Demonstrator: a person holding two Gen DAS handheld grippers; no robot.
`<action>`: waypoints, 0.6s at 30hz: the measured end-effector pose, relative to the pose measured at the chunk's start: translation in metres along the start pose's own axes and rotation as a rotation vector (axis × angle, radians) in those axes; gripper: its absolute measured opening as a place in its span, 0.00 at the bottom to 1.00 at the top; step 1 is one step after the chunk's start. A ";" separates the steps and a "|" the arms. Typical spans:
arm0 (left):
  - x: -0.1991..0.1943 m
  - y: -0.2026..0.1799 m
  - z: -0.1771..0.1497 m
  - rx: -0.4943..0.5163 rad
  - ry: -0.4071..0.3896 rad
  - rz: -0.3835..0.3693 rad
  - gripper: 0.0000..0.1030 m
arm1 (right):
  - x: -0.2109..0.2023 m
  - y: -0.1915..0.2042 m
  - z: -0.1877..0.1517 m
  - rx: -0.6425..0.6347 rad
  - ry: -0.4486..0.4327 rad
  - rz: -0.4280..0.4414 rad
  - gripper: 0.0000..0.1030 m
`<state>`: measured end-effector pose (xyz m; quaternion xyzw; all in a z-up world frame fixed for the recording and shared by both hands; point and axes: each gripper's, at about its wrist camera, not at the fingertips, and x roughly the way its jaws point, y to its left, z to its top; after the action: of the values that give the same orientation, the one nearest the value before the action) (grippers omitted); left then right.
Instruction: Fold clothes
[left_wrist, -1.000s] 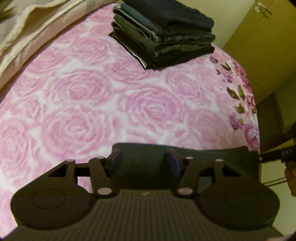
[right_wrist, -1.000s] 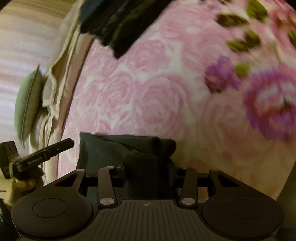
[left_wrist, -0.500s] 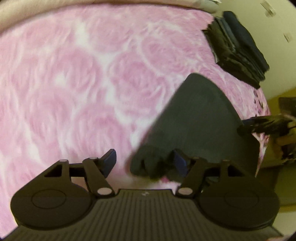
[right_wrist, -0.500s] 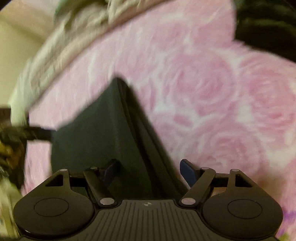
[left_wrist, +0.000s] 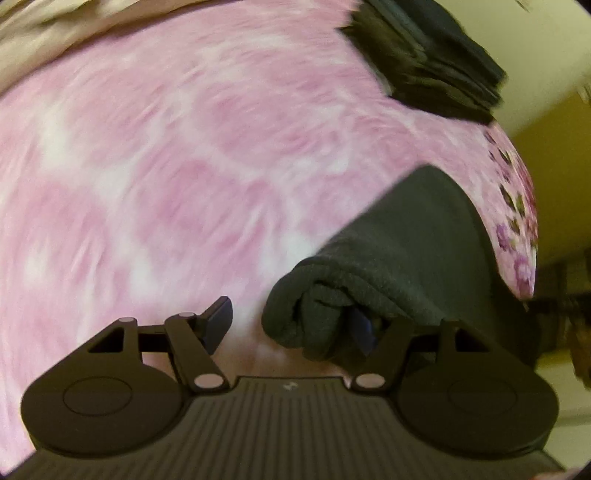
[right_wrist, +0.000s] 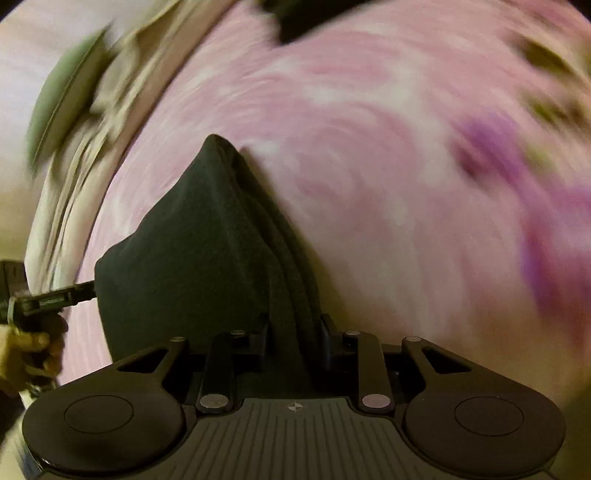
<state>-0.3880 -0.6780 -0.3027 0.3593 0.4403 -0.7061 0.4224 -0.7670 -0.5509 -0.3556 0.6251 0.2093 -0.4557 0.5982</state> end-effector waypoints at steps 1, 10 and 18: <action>0.004 -0.009 0.009 0.045 0.001 -0.003 0.62 | -0.008 -0.004 -0.018 0.082 -0.030 -0.009 0.25; -0.032 -0.029 -0.021 0.054 -0.034 -0.063 0.62 | -0.051 0.008 -0.107 0.242 -0.095 -0.066 0.40; -0.071 -0.027 -0.119 -0.196 -0.027 -0.073 0.63 | -0.073 0.080 -0.010 -0.375 -0.079 -0.086 0.74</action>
<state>-0.3690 -0.5415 -0.2741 0.2903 0.5142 -0.6794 0.4356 -0.7352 -0.5362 -0.2521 0.4746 0.2935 -0.4579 0.6920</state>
